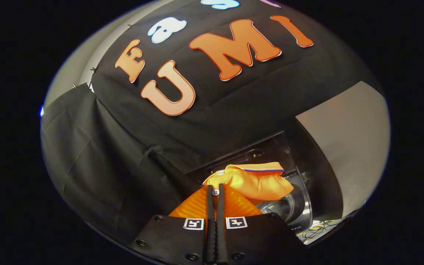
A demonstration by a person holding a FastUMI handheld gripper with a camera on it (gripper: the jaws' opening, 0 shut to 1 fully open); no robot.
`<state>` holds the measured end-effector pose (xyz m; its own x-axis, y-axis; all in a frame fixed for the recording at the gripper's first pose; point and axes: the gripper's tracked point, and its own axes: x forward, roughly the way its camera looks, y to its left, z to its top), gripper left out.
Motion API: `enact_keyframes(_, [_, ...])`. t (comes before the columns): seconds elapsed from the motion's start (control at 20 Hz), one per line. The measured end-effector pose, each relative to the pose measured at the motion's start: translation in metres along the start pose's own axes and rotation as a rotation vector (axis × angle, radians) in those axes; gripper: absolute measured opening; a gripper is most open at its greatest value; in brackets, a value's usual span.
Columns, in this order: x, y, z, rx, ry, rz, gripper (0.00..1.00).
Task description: Put the clothes into the washing machine and then close the washing machine lid.
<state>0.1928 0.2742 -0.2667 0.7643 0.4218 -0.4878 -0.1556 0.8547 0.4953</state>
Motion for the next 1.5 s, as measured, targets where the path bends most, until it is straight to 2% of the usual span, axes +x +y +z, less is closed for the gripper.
enact_keyframes(0.45, [0.090, -0.032, -0.083, -0.001, 0.177, -0.047, 0.08])
enact_keyframes(0.75, [0.142, -0.067, -0.121, -0.007, 0.228, -0.093, 0.08])
enact_keyframes(1.15, [0.167, -0.115, -0.174, -0.031, 0.305, -0.171, 0.08])
enact_keyframes(1.5, [0.183, -0.158, -0.209, -0.038, 0.342, -0.273, 0.08])
